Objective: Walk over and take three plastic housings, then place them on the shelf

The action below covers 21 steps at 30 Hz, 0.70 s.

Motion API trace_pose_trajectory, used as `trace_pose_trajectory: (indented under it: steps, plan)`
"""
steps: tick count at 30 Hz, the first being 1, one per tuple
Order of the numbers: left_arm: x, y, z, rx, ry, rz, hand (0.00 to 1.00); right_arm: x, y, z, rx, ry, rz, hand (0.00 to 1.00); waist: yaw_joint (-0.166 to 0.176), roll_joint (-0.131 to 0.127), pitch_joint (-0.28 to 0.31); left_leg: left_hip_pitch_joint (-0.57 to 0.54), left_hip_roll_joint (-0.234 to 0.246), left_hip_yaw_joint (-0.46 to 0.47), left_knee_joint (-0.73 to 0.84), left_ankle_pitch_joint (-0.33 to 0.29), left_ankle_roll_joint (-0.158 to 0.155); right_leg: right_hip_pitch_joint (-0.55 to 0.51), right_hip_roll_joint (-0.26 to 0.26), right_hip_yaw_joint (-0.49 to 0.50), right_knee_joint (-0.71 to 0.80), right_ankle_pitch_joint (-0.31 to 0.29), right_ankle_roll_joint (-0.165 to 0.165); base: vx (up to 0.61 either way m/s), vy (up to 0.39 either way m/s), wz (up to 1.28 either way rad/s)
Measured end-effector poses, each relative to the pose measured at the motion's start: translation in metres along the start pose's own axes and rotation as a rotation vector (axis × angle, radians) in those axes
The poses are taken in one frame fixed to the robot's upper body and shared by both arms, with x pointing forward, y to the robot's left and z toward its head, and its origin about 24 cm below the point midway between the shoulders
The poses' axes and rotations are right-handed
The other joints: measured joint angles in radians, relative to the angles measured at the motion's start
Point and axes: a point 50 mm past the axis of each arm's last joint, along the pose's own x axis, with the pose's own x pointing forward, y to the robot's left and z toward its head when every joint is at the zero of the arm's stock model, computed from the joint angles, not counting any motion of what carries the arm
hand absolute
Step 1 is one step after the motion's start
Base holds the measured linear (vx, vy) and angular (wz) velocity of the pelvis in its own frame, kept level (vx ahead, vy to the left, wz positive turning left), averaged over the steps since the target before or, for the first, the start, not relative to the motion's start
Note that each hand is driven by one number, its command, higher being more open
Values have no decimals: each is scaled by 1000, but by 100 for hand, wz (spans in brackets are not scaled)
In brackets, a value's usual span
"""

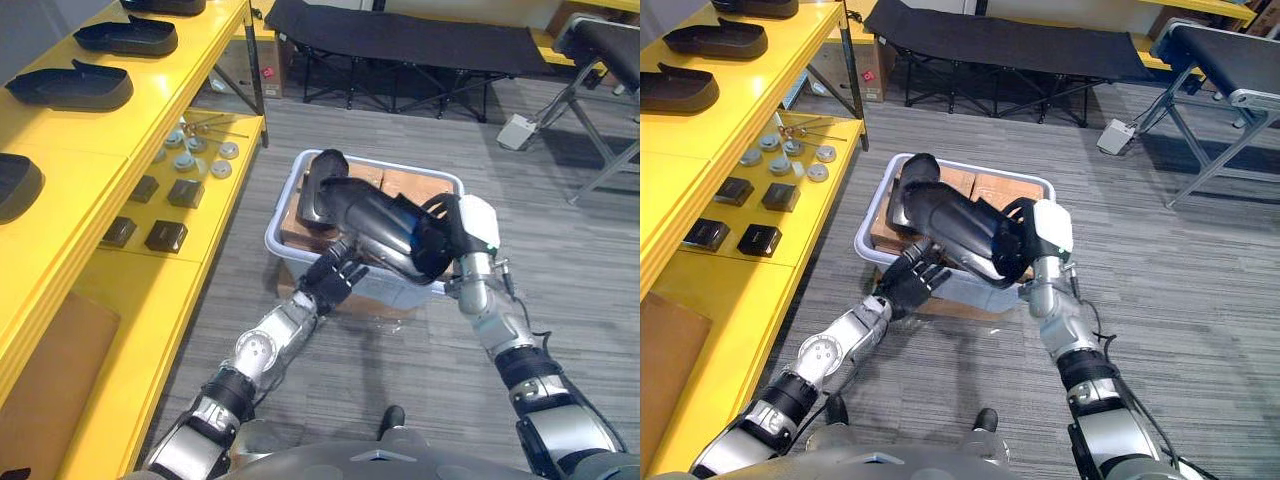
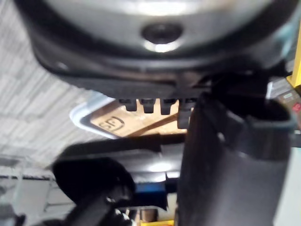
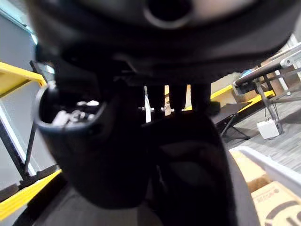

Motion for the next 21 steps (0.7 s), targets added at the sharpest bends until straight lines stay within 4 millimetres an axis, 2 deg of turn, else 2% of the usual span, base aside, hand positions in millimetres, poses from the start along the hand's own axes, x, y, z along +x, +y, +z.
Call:
trace_pose_trajectory:
  steps: [5,10,16,17,21]
  plan:
    - [0,4,3,-71,-33,19,100,-10,16,7,35,-28,40,0,-2,-15,-15,5,0,0,1,0,0,6,0,0,-1,0,0,0,0,0]
    - [0,13,-3,-6,34,78,100,-15,25,17,62,-80,67,0,-1,-27,-29,14,0,-3,-2,-5,-3,18,0,-3,-5,0,0,-33,-2,1]
    - [1,22,-36,66,193,154,100,-20,36,39,106,-174,103,0,-1,-29,-44,14,-2,-9,-2,-11,-11,27,1,-9,-18,1,0,-16,1,1]
    - [2,23,-42,67,213,162,0,-20,38,45,131,-190,101,0,-2,-29,-44,14,-2,-11,-2,-11,-10,29,1,-9,-18,1,0,0,0,0]
    - [4,22,-38,64,166,155,0,-20,36,46,166,-179,96,0,-1,-31,-48,17,-3,-11,1,-7,-5,32,1,-9,-19,5,2,0,0,0]
